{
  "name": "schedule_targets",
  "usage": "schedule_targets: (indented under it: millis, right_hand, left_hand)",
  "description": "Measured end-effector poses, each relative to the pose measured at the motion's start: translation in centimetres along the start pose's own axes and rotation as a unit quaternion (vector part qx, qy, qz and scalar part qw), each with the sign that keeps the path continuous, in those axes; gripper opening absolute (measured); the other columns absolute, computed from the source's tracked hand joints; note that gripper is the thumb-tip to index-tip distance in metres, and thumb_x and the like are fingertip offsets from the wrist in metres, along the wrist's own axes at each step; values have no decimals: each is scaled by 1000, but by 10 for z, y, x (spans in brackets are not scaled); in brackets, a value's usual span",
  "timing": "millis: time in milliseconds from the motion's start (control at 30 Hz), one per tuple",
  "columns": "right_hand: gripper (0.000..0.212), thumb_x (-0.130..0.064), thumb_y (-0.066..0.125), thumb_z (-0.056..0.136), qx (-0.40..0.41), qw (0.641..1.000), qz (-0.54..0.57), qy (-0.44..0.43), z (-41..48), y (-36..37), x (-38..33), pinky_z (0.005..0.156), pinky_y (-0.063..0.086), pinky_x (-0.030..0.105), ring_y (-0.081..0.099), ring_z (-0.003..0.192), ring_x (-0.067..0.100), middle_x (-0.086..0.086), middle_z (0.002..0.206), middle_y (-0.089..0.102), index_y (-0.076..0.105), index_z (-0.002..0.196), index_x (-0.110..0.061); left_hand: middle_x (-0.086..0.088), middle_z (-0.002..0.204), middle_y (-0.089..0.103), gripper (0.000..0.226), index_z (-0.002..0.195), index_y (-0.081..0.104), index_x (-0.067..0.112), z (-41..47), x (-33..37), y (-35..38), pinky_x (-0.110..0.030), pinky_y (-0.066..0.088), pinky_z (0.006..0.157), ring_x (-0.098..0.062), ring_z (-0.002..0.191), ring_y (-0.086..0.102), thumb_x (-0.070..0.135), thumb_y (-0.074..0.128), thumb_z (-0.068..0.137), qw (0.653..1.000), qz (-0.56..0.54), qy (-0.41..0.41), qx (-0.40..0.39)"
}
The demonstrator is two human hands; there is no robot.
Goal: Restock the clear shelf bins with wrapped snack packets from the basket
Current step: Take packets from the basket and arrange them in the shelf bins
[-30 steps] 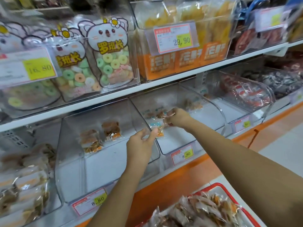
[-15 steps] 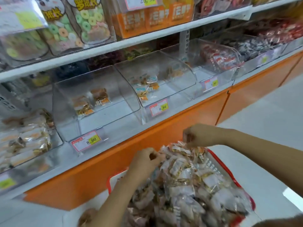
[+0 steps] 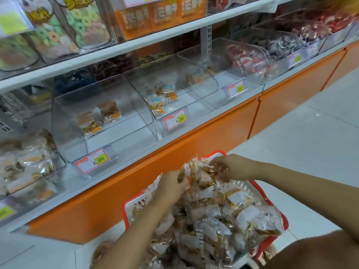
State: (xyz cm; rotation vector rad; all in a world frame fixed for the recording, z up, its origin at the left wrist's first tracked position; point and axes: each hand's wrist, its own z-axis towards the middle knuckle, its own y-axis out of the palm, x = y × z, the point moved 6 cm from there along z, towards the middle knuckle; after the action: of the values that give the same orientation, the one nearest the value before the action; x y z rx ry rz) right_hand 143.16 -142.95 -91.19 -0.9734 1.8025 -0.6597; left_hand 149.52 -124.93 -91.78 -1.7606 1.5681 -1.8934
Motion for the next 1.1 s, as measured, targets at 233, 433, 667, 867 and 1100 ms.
schedule_targets:
  millis: [233, 433, 667, 867, 1100]
  right_hand:
    - [77, -21, 78, 77, 39, 949, 306, -66, -11, -36, -38, 99, 49, 33, 54, 116, 10, -9, 124, 54, 36, 141, -29]
    - [52, -35, 77, 70, 45, 938, 326, -105, -15, -63, -72, 97, 48, 36, 68, 98, 22, 6, 100, 73, 59, 118, -27]
    - [40, -39, 76, 68, 31, 940, 298, -162, 0, -84, -136, 56, 34, 15, 40, 54, 10, 3, 59, 50, 56, 69, -5]
    - [26, -36, 73, 79, 53, 926, 318, -195, 46, -107, -199, 69, 40, 23, 52, 56, 0, -15, 54, 54, 63, 58, -24]
    - [32, -31, 77, 76, 31, 915, 352, -194, 105, -89, -279, 70, 50, 26, 57, 71, 15, 9, 79, 64, 68, 87, -2]
  left_hand:
    - [-1, 66, 65, 17, 79, 72, 12, 1, 14, -68, -27, 56, 68, -9, 58, 61, 17, 61, 91, 967, -235, -33, -96]
    - [-8, 71, 67, 12, 92, 76, 19, 4, 45, -113, -20, 52, 62, -8, 58, 58, 22, 65, 87, 985, -154, 38, -70]
    - [2, 75, 72, 24, 81, 75, 21, 0, 57, -182, -19, 50, 56, -6, 58, 57, 44, 67, 76, 990, -111, 82, 40]
    - [7, 65, 68, 21, 82, 70, 13, -16, 2, -233, -17, 53, 59, -2, 61, 63, 32, 61, 86, 955, -257, 24, 145]
    - [6, 70, 72, 9, 83, 70, 16, -49, -82, -283, -14, 49, 56, -4, 65, 65, 20, 64, 88, 941, -247, -44, 226]
